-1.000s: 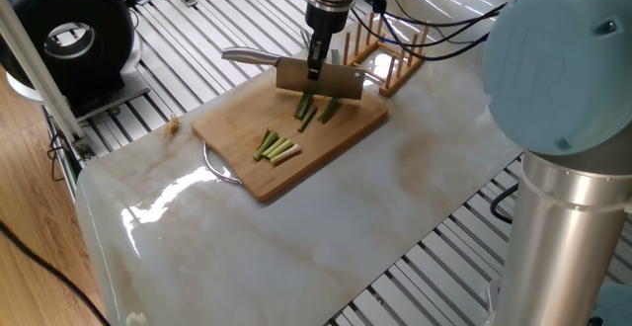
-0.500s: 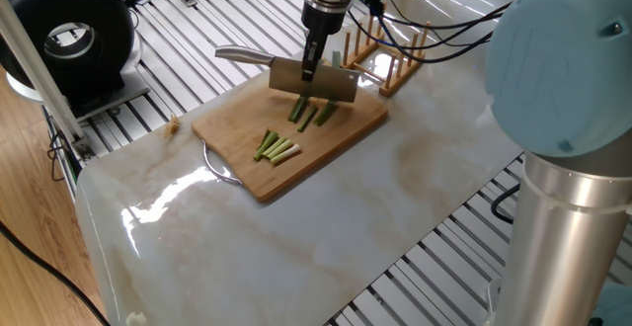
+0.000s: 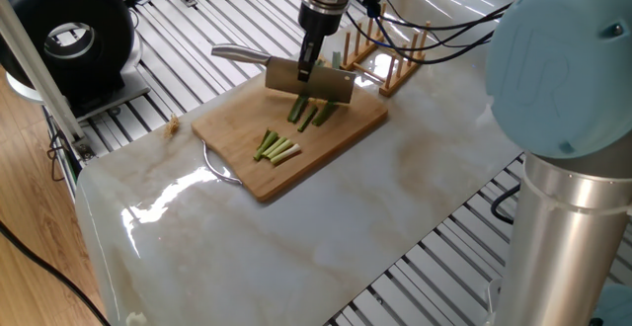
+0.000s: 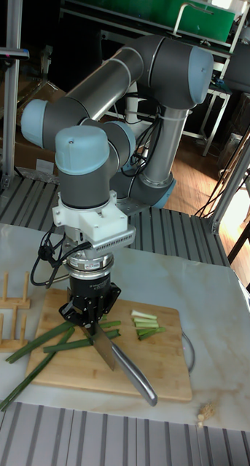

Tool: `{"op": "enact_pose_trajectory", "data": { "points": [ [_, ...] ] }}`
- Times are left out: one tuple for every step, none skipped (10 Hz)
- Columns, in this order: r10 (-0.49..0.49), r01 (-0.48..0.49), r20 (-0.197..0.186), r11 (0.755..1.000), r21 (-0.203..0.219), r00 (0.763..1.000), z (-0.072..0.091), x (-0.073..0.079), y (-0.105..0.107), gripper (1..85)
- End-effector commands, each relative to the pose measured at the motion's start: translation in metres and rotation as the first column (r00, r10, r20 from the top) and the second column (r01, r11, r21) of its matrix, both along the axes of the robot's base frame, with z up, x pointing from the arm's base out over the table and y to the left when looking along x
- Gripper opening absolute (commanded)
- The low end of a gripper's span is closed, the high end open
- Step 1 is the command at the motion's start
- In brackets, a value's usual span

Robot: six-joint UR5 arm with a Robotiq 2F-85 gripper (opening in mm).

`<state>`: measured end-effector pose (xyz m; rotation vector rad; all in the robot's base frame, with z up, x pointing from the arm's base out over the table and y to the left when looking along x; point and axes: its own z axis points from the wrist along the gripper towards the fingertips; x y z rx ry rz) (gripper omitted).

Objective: Chop the green garlic

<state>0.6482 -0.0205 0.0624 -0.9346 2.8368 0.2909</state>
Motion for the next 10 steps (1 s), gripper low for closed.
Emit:
{"op": "enact_pose_trajectory", "data": {
  "points": [
    [-0.017, 0.017, 0.017, 1.000, 0.008, 1.000, -0.006, 0.009, 0.001, 1.3],
    [-0.021, 0.021, 0.020, 1.000, 0.016, 1.000, -0.010, 0.011, 0.004, 1.3],
    [-0.024, 0.023, 0.023, 1.000, 0.021, 0.999, -0.010, 0.012, 0.006, 1.3],
    [-0.018, 0.017, 0.016, 1.000, 0.020, 1.000, -0.005, 0.011, 0.005, 1.3],
    [-0.007, 0.007, 0.011, 1.000, 0.021, 1.000, -0.001, 0.009, 0.001, 1.3],
    [-0.003, 0.003, 0.007, 1.000, 0.021, 1.000, 0.002, 0.007, -0.003, 1.3],
    [-0.002, 0.002, 0.004, 1.000, 0.016, 1.000, 0.003, 0.006, -0.005, 1.3],
    [-0.004, 0.004, 0.001, 1.000, 0.018, 1.000, 0.003, 0.005, -0.004, 1.3],
    [-0.017, 0.017, 0.001, 1.000, 0.019, 1.000, -0.001, 0.004, 0.000, 1.3],
    [-0.029, 0.029, 0.004, 0.999, 0.015, 1.000, -0.007, 0.004, 0.005, 1.3]
  ]
}}
